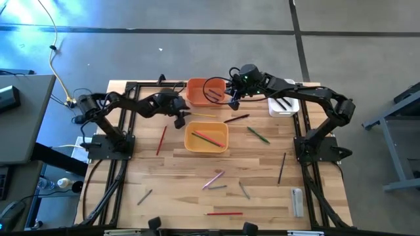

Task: Sort crayons/erasers/pens/pencils in bins
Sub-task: Put the yellow pencil into the yellow bin

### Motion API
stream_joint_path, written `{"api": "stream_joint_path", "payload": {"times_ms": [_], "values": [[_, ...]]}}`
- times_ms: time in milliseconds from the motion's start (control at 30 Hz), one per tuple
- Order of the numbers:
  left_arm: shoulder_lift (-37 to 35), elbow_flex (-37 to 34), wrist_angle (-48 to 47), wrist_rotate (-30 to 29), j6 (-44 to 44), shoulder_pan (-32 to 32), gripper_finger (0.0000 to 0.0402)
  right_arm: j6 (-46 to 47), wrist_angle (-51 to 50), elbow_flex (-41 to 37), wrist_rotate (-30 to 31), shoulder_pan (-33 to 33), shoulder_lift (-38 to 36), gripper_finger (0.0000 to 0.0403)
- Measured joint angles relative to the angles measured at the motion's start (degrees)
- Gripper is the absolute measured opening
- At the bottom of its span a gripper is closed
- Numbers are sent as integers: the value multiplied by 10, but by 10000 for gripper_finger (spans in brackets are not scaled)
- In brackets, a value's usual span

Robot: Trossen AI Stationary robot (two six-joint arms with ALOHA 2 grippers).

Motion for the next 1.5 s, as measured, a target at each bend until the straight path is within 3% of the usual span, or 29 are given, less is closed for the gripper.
{"api": "stream_joint_path", "payload": {"times_ms": [300, 800, 1067, 1500], "values": [[6, 39, -113, -25, 49, -8, 81, -13, -4, 0, 0, 0, 0, 0], [19, 88, -219, -140, 79, -57, 28, -15, -4, 0, 0, 0, 0, 0], [15, 91, -266, -139, 82, -74, 3, -15, -4, 0, 0, 0, 0, 0], [1, 93, -348, -136, -46, -82, 1, -24, -16, 0, 0, 0, 0, 0]]}}
